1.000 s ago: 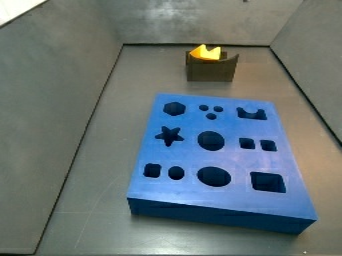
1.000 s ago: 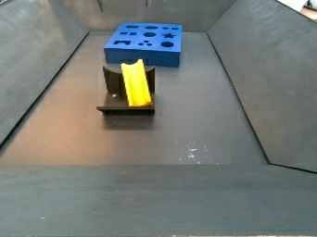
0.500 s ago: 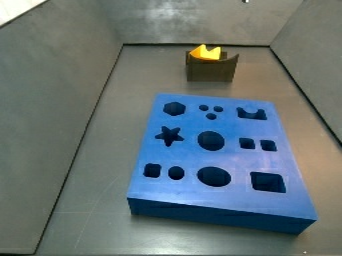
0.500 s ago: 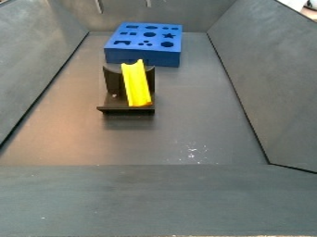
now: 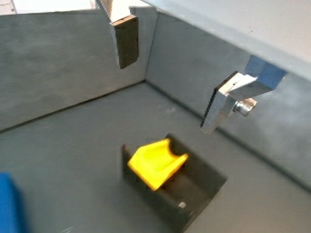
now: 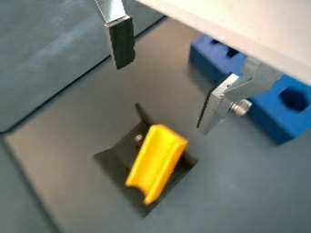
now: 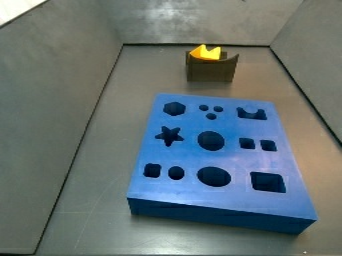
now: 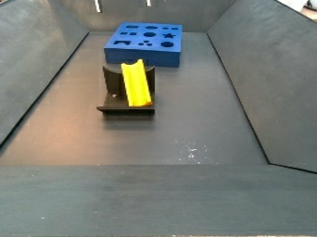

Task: Pick up the arch object. Move up. Place the arch object on the fixture. Regrasp the arch object. Move to above the board. Insert the arch object.
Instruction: Regrasp the arch object.

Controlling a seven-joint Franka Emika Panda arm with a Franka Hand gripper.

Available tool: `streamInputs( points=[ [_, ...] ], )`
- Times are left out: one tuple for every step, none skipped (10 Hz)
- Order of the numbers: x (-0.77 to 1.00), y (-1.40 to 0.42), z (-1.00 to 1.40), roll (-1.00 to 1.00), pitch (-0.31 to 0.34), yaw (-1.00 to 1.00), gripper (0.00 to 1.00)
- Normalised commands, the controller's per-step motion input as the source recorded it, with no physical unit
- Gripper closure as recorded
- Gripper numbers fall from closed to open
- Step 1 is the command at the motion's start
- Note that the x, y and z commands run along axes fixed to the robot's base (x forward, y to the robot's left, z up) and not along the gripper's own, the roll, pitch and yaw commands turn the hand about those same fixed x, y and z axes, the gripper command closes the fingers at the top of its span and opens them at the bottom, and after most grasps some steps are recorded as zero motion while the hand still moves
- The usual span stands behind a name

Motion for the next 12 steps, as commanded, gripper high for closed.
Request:
streamInputs(
  points=[
    [0.0,-0.02,0.01,1.0,0.002,0.01,0.0],
    [0.01,-0.02,0.0,1.0,0.009,0.02,0.0],
    [0.02,-0.02,-0.01,1.0,0.019,0.02,0.0],
    [0.04,-0.03,-0.01,1.0,0.035,0.02,0.0],
    [0.05,-0.03,-0.01,1.0,0.053,0.03,0.0],
    [0.06,-0.03,-0.01,1.0,0.069,0.04,0.0],
    [0.08,-0.04,-0.01,1.0,0.105,0.05,0.0],
    [0.09,-0.04,-0.01,0.98,0.142,0.08,0.0],
    [0.09,-0.04,-0.01,0.66,0.15,0.1,0.0],
    [0.09,-0.04,-0.01,0.53,0.148,0.12,0.0],
    [0.09,-0.03,-0.01,0.31,0.129,0.14,0.0],
    [0.08,-0.02,0.0,0.22,0.105,0.16,0.0]
  ],
)
